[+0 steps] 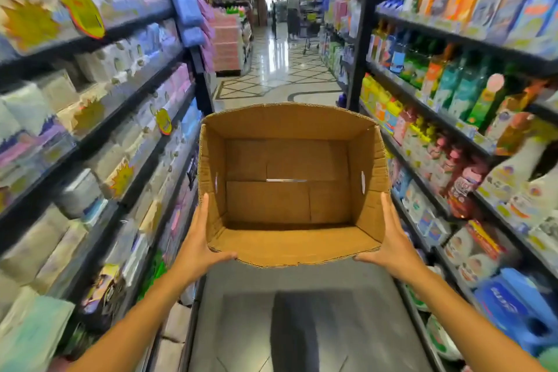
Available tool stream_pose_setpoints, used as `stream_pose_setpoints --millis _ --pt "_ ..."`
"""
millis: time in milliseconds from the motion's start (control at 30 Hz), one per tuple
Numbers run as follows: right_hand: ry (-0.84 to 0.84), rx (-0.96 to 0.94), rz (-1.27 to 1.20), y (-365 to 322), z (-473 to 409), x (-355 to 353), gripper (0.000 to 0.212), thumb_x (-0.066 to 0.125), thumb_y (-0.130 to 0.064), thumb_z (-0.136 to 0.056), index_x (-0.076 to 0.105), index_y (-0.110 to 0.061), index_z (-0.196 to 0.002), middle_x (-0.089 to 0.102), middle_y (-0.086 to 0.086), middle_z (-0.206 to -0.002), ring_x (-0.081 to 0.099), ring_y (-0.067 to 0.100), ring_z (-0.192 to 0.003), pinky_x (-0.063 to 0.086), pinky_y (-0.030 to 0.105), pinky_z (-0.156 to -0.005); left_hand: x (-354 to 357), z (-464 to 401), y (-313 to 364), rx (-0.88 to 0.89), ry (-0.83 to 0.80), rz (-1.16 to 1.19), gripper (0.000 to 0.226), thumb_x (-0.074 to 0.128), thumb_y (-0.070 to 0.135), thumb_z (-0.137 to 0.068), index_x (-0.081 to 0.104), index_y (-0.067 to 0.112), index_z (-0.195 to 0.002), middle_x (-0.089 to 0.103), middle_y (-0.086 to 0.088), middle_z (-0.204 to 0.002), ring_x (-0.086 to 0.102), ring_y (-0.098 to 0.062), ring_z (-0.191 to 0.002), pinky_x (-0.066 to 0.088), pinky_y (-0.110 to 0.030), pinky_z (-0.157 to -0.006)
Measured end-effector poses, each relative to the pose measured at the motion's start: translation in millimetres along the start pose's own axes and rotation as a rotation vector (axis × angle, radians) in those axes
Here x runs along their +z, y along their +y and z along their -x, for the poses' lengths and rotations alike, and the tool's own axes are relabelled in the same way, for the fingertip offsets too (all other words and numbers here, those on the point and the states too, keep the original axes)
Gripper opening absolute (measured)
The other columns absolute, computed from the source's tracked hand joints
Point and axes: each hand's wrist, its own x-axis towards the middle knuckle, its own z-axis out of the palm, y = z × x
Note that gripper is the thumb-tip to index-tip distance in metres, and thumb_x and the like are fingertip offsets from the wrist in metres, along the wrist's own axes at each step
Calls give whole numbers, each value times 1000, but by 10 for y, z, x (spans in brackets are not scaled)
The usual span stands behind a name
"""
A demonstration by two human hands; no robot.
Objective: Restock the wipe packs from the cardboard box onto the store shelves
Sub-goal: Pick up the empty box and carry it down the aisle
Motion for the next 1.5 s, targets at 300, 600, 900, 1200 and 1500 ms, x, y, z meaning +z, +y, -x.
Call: stream_pose_setpoints --millis 300,600,900,1200,1500 --pt "-50 -28 -24 520 -2167 -369 159 98 -38 -51 -23 -37 -153 -18 -15 -164 -3 -1 -146 13 27 -116 245 -2007 63 -5 66 20 149 84 71 -50 -9 30 -158 -9 20 -165 -4 2 -151 9 -18 -119" --pt "-86 -59 -105 1000 -4087 -396 162 96 -52 -45 -22 -33 -154 -13 -20 -161 0 6 -151 18 36 -119 535 -3824 -231 -16 81 8 146 89 61 -54 -9 30 -158 -7 15 -166 -2 2 -151 8 -15 -120" --pt "-72 -93 -77 1229 -6499 -611 160 97 -55 -42 -14 -36 -156 2 -13 -166 14 11 -152 30 51 -118 692 -6276 -666 -29 69 56 147 93 47 -54 -12 34 -157 -10 20 -165 -1 0 -152 11 -35 -125" --pt "-35 -95 -58 1676 -8715 -518 156 97 -50 -49 -19 -44 -152 -14 -26 -161 2 2 -152 21 45 -123 753 -8569 -1056 -27 100 46 145 91 45 -56 -12 31 -158 -13 31 -158 -1 7 -147 10 -17 -116" --pt "-102 -112 -81 2016 -11566 -152 160 100 -33 -46 -18 -45 -153 -8 -15 -166 8 9 -151 23 46 -121 615 -10913 -1590 -107 167 5 146 92 44 -55 -11 31 -158 -8 15 -165 3 -5 -152 14 -34 -123"
